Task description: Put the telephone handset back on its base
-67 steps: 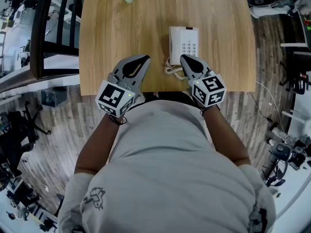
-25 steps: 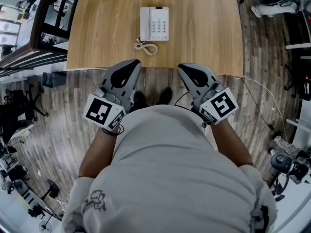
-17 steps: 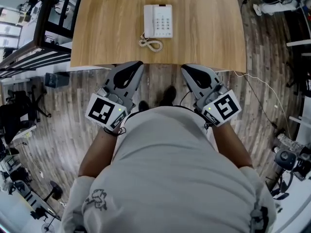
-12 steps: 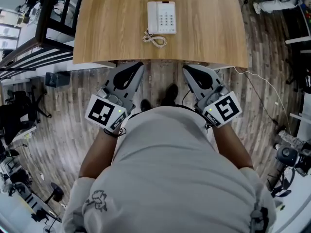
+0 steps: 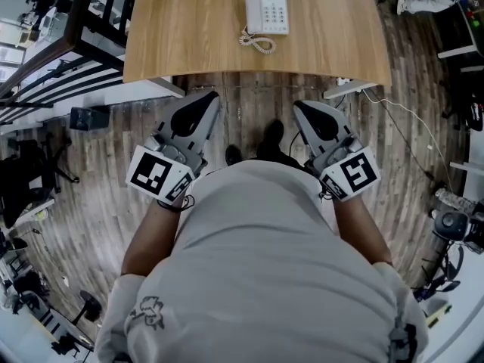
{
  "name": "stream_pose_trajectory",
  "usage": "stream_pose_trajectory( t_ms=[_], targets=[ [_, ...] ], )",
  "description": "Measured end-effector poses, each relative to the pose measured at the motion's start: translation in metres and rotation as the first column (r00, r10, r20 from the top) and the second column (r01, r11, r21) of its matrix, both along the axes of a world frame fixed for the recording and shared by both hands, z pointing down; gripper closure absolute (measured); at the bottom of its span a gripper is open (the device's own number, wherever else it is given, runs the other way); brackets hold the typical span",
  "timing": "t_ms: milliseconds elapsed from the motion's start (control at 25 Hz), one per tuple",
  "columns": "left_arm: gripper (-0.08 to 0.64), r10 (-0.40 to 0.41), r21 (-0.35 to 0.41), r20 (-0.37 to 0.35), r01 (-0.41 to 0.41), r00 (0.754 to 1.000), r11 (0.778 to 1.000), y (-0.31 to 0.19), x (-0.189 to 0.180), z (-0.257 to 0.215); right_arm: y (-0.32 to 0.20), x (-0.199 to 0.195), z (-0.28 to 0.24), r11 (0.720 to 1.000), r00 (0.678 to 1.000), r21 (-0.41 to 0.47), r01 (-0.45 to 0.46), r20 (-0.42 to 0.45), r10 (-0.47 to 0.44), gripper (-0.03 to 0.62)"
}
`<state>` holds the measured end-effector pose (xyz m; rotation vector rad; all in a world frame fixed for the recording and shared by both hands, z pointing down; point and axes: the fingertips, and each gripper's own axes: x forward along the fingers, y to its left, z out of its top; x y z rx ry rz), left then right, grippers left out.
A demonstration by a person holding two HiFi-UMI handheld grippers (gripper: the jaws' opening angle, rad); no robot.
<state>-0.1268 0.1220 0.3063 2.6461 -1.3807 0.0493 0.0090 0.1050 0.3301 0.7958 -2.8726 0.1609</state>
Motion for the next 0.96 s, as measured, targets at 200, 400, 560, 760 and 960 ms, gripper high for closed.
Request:
stream_pose_trajectory(
  t_ms=[200,400,560,760,960],
  targets=[
    [0.554,0.024,0.011,-0.008,-0.024,1.000,1.000,0.029,-0.018,0.001,0.031,-0.015,-0.001,1.000,1.000,0.011,-0.030,-0.002,0.030,0.586],
    [0.554,0.055,0.043,-0.006,-0.055,0.998,0.998,0.047,-0.025,-0.007,0.048,-0.025,-0.008,0.999,0.999,0.024,-0.042,-0.007,0.042,0.586],
    [0.554,0.072,0.057,-0.016,-0.071,0.997,0.996,0.054,-0.028,-0.009,0.053,-0.030,-0.009,0.999,0.999,0.026,-0.045,-0.009,0.045,0.586],
    [0.554,0.089,0.064,-0.021,-0.087,0.996,0.994,0.058,-0.027,-0.013,0.057,-0.033,-0.012,0.999,0.999,0.026,-0.042,-0.014,0.042,0.586],
    [0.554,0.088,0.077,-0.030,-0.085,0.996,0.993,0.056,-0.028,-0.014,0.057,-0.034,-0.009,0.999,0.999,0.029,-0.042,-0.016,0.042,0.586]
  ],
)
